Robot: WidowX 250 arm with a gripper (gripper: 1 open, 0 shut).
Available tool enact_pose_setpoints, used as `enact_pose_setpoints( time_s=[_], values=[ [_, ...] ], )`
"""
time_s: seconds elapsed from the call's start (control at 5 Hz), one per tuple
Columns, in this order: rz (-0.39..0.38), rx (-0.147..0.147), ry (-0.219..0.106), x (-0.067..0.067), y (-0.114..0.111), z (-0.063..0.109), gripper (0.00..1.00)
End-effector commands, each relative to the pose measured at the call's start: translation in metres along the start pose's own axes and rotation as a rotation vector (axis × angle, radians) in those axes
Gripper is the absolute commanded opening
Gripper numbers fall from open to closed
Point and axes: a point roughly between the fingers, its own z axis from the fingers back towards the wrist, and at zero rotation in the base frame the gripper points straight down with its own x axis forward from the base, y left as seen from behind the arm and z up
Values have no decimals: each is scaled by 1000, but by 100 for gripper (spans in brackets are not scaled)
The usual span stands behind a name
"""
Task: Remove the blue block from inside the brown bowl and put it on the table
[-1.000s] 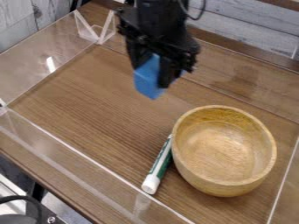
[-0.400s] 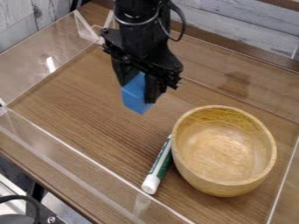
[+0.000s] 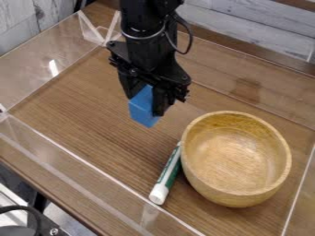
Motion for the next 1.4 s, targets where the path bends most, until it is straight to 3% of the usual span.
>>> enact_pose_setpoints(
  time_s=[0.0,0.2,1.2],
  values=[
    [8,-5,-38,9,0,3,0],
    [10,-15,-40,11,-2,-2,100],
    [-9,-45,-49,18,0,-6,100]
  ],
)
